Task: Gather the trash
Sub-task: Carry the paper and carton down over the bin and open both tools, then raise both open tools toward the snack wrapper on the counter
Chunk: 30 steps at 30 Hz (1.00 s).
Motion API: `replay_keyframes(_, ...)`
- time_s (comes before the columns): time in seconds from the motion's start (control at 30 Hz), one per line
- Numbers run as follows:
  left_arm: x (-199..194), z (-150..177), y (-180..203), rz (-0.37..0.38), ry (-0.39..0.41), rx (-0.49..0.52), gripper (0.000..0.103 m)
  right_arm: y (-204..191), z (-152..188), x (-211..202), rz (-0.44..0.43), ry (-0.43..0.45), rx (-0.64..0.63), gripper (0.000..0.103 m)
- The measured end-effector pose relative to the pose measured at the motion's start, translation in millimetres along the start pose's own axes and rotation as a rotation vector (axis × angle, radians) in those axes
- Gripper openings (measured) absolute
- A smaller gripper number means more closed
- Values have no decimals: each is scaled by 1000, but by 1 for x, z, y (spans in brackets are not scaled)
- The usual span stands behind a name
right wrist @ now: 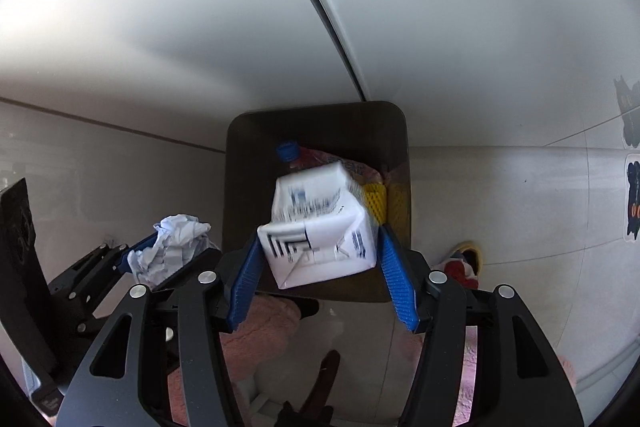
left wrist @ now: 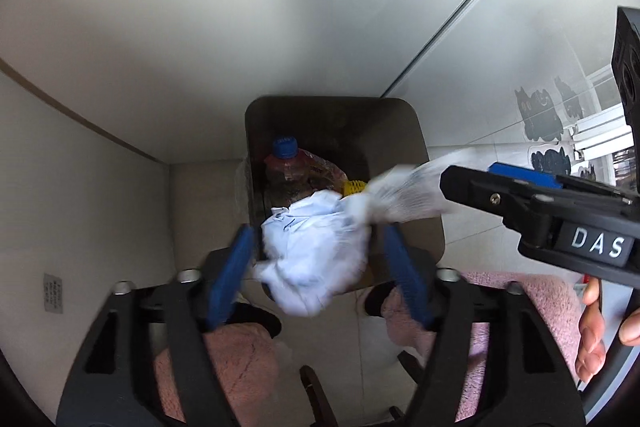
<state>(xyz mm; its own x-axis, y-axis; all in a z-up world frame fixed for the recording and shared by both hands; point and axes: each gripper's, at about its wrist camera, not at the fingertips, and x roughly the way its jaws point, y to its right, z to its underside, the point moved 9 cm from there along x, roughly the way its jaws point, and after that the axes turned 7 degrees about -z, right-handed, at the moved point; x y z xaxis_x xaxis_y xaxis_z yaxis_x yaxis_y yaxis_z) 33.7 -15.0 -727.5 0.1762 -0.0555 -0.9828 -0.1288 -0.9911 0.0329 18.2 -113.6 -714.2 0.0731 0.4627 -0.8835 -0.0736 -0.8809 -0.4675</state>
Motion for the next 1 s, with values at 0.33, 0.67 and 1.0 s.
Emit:
replay_keyframes(0.33, -34, -2, -2, -13, 57, -4, 95, -5, -6, -30, 25, 65, 7, 92)
replay_keyframes(0.67, -102, -6, 3, 4, 155, 7, 95, -18, -7, -95, 22, 164, -42, 100)
replay_keyframes(1.0, -191, -3, 6, 0, 288, 11, 95, -50, 10, -185, 23, 300, -132, 100)
